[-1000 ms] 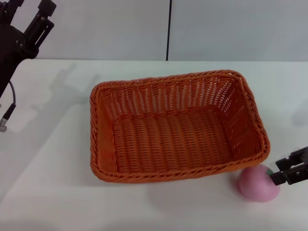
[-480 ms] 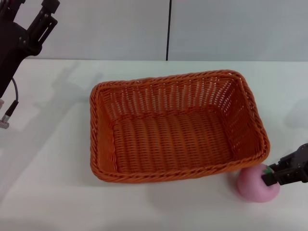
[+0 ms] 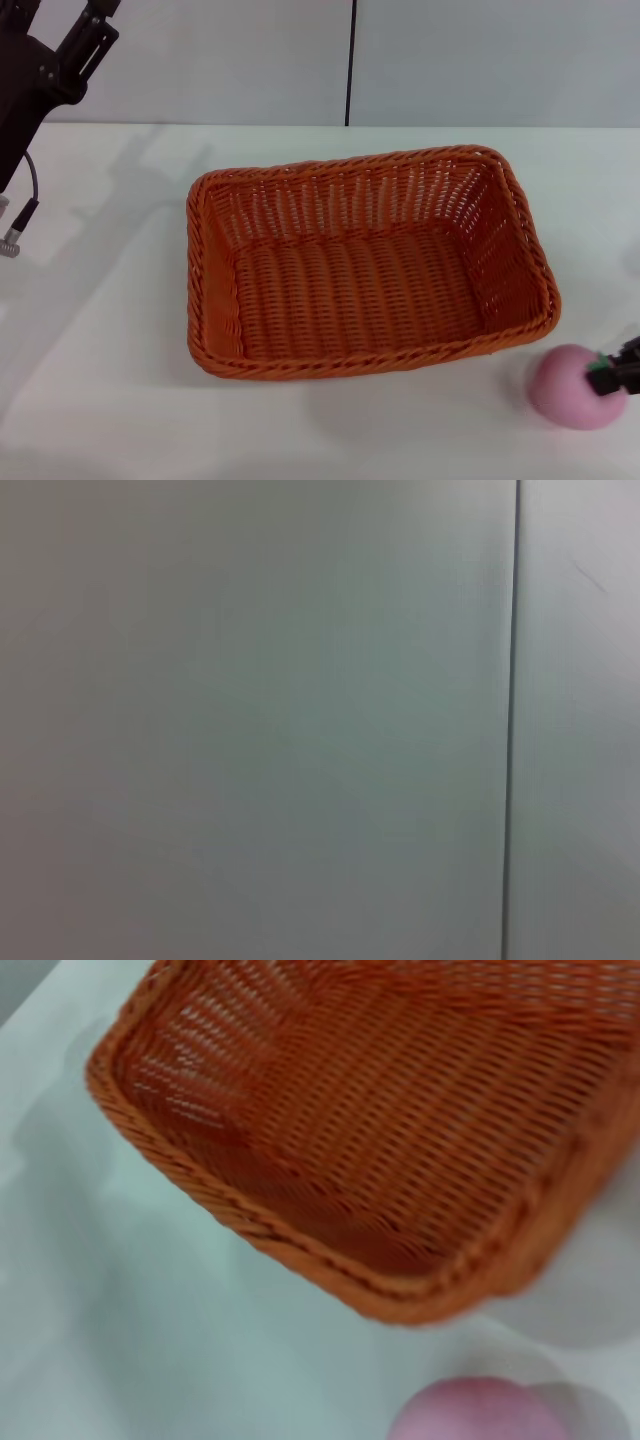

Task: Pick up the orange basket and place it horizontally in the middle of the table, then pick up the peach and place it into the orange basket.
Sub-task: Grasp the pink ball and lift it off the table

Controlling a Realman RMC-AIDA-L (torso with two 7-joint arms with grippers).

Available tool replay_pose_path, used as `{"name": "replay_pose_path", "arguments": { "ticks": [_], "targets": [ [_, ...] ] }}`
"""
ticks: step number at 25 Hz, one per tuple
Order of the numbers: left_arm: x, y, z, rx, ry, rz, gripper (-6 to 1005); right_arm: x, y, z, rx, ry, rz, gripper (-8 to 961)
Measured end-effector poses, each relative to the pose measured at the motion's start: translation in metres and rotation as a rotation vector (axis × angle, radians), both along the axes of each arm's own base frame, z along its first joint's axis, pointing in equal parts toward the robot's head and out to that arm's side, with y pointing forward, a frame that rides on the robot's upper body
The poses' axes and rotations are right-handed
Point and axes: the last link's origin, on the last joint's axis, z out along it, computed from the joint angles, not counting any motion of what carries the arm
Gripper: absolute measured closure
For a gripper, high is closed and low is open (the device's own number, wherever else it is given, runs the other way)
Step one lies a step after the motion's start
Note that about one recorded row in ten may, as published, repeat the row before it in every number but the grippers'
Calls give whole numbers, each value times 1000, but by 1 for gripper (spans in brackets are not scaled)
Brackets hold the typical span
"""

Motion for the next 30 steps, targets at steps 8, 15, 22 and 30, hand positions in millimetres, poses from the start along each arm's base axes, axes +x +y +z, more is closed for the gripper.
{"name": "replay_pose_path", "arguments": {
  "ticks": [8,15,22,30],
  "targets": [
    [0,3,5,22,-4,5,173,24,-16,38,115,-4,-80,803],
    [0,4,5,22,-7,7,173,39,-27,92,435,127,-86,850],
    [-1,3,4,21,-8,11,173,15,-25,112,694,411,99,869],
    [-3,0,3,19,-12,17,173,-19,3,82,729,701,268,870]
  ]
}}
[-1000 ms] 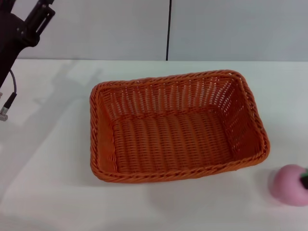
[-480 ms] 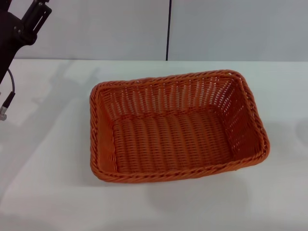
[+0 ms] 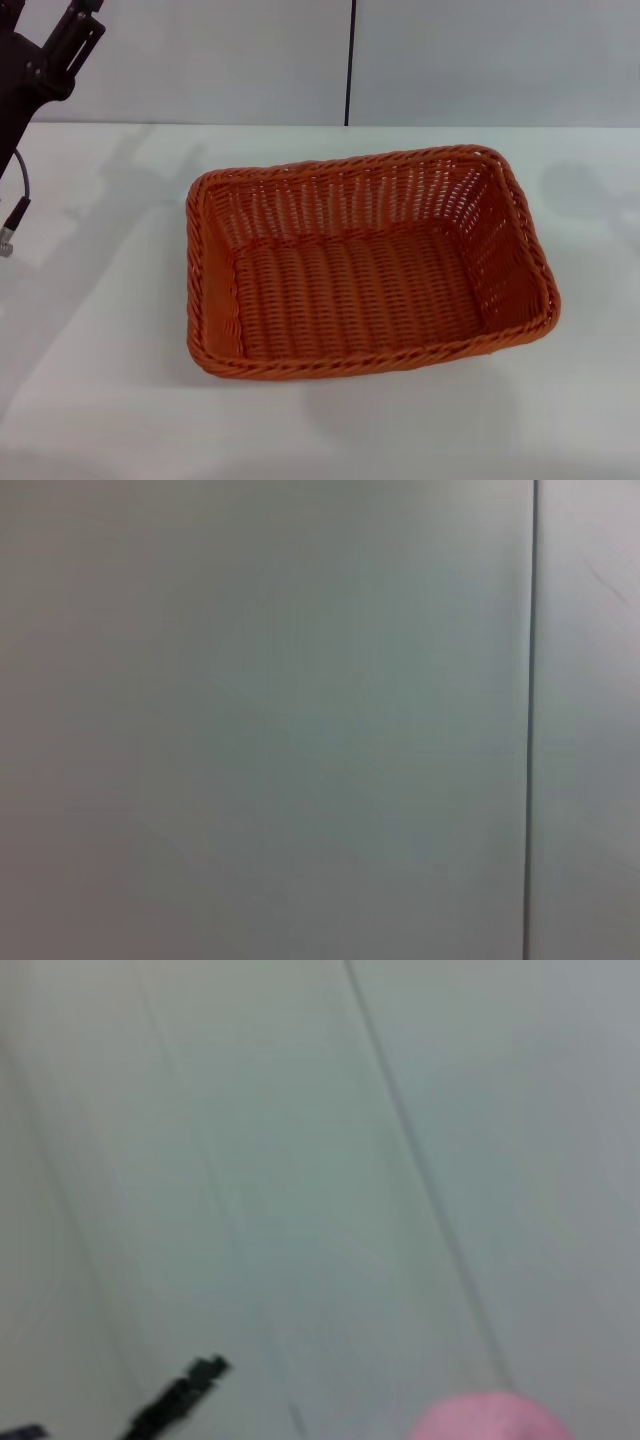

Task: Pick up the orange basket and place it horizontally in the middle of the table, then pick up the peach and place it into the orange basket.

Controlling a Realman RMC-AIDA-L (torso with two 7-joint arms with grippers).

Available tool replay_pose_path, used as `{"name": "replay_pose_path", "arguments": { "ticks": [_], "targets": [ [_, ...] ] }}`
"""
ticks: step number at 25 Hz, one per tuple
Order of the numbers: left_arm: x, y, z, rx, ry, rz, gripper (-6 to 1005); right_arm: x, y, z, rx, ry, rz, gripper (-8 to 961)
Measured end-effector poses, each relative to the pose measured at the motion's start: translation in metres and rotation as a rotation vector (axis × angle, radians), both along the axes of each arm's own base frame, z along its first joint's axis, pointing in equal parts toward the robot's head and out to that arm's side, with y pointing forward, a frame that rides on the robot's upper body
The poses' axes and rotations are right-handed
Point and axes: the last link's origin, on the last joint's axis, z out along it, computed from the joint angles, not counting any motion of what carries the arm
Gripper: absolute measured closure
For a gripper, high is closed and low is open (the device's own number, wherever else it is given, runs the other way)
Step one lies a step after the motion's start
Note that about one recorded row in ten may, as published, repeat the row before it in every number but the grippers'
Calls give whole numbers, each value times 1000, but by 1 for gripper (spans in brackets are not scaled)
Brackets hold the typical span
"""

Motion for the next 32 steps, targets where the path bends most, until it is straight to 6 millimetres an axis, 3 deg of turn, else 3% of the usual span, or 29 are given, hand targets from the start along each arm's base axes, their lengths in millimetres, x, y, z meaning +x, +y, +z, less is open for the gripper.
{"name": "replay_pose_path", "arguments": {
  "ticks": [3,7,14,16,28,32],
  "targets": [
    [0,0,-2,-6,-3,4,173,-9,12,-14,-37,15,32,870],
    [0,1,-2,-7,-4,5,173,-34,34,-55,-187,7,110,871],
    [1,2,-2,-9,-4,4,173,-51,39,-89,-355,-50,128,845],
    [1,2,-2,-8,-4,5,173,-49,38,-89,-353,-49,122,837],
    [-2,-2,-3,-15,-9,8,173,-27,24,-81,-292,-30,63,508],
    [-2,-2,-3,-15,-10,9,173,-12,14,-68,-195,-15,41,415]
  ]
}}
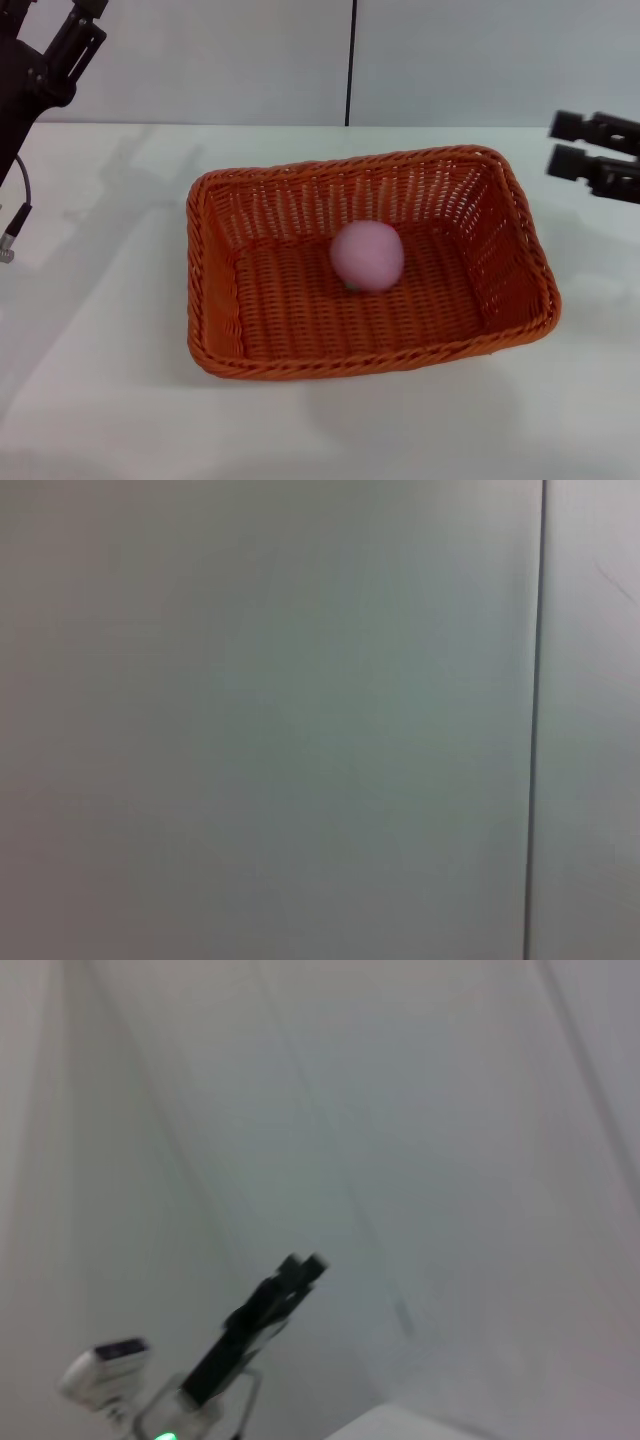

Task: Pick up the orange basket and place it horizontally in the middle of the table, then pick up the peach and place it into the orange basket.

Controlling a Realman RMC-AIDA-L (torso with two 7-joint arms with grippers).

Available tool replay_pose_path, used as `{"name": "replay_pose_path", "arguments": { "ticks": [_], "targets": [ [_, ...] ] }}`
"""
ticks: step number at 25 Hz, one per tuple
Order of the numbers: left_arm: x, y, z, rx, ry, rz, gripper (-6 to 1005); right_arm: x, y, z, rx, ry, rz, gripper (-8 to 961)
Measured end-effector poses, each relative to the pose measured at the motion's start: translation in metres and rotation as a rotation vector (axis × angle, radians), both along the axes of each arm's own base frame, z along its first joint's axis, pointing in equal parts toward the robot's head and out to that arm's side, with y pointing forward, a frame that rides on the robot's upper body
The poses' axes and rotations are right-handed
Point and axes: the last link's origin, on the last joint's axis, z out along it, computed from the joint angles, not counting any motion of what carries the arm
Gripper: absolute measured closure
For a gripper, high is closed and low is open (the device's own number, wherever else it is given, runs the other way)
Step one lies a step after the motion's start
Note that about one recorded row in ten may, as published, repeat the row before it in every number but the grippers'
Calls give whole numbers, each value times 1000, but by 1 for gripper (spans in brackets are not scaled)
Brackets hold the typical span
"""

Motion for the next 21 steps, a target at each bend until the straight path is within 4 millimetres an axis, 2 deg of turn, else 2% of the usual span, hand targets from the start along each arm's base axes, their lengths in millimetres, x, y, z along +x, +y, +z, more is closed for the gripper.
{"name": "replay_pose_path", "arguments": {
  "ticks": [3,5,6,8,10,11,14,15,16,19,20,21],
  "targets": [
    [0,0,0,0,0,0,173,10,-7,5,81,12,-21,284],
    [-1,-1,2,13,0,4,173,29,-21,14,229,32,-69,197],
    [-1,-1,2,13,0,4,173,29,-21,14,229,32,-69,182],
    [-5,-1,6,37,-10,21,173,43,-31,20,348,39,-109,152],
    [-6,-2,8,45,-13,25,173,60,-47,29,534,34,-156,122],
    [-6,-2,8,45,-13,25,173,60,-47,29,534,34,-156,122],
    [-6,-2,8,50,-15,27,173,80,-69,39,767,71,-231,122],
    [-9,-3,12,68,-22,38,173,91,-81,45,902,107,-291,122],
    [-11,-4,14,81,-25,48,173,91,-81,45,902,107,-291,122],
    [-11,-4,14,81,-25,48,173,105,-96,54,1068,119,-374,122],
    [-17,-8,18,119,-17,74,173,112,-103,56,1142,126,-426,122],
    [-17,-8,18,119,-17,74,173,112,-103,56,1142,126,-426,122]
  ]
}}
